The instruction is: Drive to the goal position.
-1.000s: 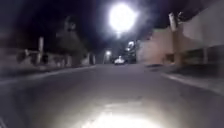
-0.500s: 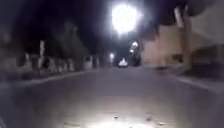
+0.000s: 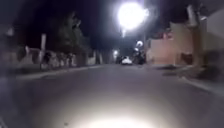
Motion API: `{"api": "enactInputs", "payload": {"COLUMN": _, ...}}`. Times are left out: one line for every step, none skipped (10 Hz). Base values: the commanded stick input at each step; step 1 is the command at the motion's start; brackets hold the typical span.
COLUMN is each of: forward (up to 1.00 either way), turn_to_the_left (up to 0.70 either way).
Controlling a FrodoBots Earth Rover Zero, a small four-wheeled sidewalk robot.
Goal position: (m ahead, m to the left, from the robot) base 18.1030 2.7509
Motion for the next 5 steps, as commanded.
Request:
{"api": "enactInputs", "payload": {"forward": 1.0, "turn_to_the_left": 0.0}}
{"api": "enactInputs", "payload": {"forward": 1.0, "turn_to_the_left": 0.0}}
{"api": "enactInputs", "payload": {"forward": 1.0, "turn_to_the_left": -0.22}}
{"api": "enactInputs", "payload": {"forward": 1.0, "turn_to_the_left": -0.4}}
{"api": "enactInputs", "payload": {"forward": 1.0, "turn_to_the_left": -0.4}}
